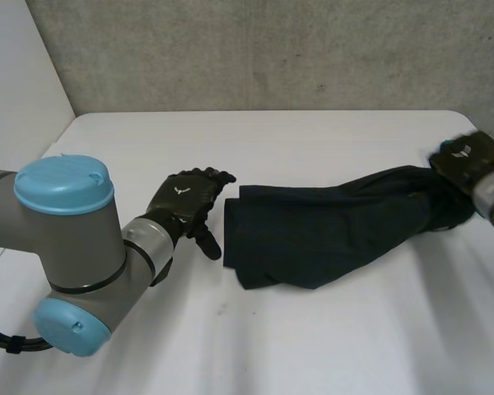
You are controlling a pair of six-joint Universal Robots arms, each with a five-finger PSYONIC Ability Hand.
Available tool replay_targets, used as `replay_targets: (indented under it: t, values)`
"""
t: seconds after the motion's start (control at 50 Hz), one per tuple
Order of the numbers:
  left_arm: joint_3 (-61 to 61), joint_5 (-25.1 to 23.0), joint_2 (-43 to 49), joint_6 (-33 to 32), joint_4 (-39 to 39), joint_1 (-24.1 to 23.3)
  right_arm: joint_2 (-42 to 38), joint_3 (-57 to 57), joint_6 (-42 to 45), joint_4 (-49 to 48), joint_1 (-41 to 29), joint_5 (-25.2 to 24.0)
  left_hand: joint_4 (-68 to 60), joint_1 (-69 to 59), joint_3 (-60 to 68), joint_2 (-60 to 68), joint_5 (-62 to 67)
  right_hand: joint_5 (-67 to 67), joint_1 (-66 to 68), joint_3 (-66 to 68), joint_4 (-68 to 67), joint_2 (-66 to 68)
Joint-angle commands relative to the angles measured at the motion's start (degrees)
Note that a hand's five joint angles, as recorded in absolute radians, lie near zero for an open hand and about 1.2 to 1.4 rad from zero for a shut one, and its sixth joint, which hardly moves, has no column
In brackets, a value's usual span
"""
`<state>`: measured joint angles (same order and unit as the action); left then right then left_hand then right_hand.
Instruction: Fold the laundry.
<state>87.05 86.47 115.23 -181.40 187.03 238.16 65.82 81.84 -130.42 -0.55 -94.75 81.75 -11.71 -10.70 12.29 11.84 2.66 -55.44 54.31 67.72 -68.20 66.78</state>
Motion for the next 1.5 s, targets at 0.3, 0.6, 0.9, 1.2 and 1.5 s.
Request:
replay_targets:
  t: [0.3,0.6,0.9,1.2,1.5]
  values:
    - [-0.91,6.87,-2.11,-0.09,1.06,2.84,-14.31,-9.42,14.06,0.98,-34.28,-18.03,1.71,0.70,-2.29,-1.84,-2.66,-9.79,20.92,7.51,-7.03,8.45]
    - [-13.64,2.66,2.35,0.00,2.55,-0.58,0.63,-10.74,-47.36,1.87,-19.52,-16.37,0.83,-0.18,-1.41,-0.96,-1.77,55.44,-44.31,-57.72,58.20,-56.78]
    - [-24.73,1.85,18.09,-0.09,-3.76,-8.23,-16.23,-24.62,-45.19,14.96,-18.02,-9.94,-6.74,-7.75,6.16,6.61,5.80,55.44,-44.31,-57.72,58.20,-56.78]
    - [-22.19,11.07,20.21,-10.63,-7.73,-9.11,-19.67,-26.56,-42.12,17.51,-18.11,-8.27,-4.39,-5.41,3.82,4.27,3.45,55.44,-44.31,-57.72,58.20,-56.78]
    - [-16.74,17.77,16.00,-15.47,-7.73,-13.25,-22.75,-26.65,-37.19,17.42,-20.92,-7.75,0.32,-0.69,-0.90,-0.45,-1.26,55.44,-44.31,-57.72,58.20,-56.78]
